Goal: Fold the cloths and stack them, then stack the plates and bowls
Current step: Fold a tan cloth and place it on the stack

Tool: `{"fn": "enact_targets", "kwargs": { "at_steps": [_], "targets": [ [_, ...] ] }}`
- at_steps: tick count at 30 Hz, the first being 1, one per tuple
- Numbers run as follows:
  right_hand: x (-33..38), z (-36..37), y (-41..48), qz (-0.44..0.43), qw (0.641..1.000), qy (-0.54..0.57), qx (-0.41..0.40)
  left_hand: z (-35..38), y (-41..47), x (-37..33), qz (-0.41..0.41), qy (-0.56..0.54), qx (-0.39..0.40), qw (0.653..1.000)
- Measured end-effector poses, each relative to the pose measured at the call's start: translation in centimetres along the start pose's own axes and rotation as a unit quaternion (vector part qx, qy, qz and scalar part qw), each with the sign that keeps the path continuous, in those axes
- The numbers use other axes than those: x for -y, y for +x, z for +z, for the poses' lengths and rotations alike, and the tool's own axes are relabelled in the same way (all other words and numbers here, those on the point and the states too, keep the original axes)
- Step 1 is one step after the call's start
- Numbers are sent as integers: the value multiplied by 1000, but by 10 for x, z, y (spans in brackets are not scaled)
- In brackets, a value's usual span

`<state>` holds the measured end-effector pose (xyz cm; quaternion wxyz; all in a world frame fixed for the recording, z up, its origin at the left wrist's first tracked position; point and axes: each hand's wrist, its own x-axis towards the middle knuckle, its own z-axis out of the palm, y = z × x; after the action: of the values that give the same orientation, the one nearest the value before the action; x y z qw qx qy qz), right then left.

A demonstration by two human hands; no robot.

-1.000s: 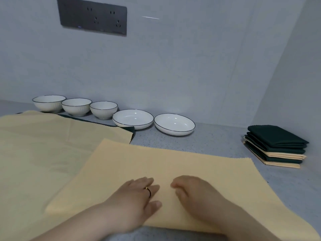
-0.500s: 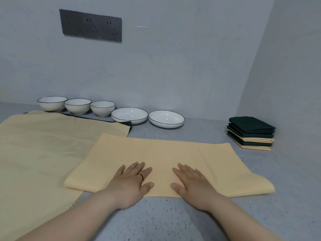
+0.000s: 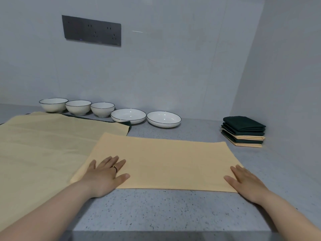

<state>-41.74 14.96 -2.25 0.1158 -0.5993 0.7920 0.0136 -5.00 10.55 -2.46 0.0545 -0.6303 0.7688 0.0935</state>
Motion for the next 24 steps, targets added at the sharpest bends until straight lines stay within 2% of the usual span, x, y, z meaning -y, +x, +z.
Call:
{"fn": "enact_targets", "kwargs": {
  "at_steps": [3, 6, 8, 11, 16, 18, 24],
  "targets": [
    [10, -2, -9, -26, 999, 13, -36, 1, 0, 0, -2, 3, 6, 1000],
    [32, -6, -28, -153, 985, 39, -75, 2, -1, -1, -4, 9, 9, 1000],
    [53, -6, -40, -238, 969, 7, -61, 3, -3, -1, -1, 15, 11, 1000],
    [79, 3, -47, -304, 949, -70, -43, 3, -8, -2, 8, 13, 19, 1000],
    [94, 11, -48, -286, 952, -85, -72, 8, -14, -2, 34, -13, 0, 999],
    [94, 12, -47, -276, 954, -90, -79, 8, -19, -5, 76, -54, -36, 995],
    [89, 9, -48, -275, 955, -52, -94, 13, -36, -39, 214, -57, -128, 967]
  ]
}}
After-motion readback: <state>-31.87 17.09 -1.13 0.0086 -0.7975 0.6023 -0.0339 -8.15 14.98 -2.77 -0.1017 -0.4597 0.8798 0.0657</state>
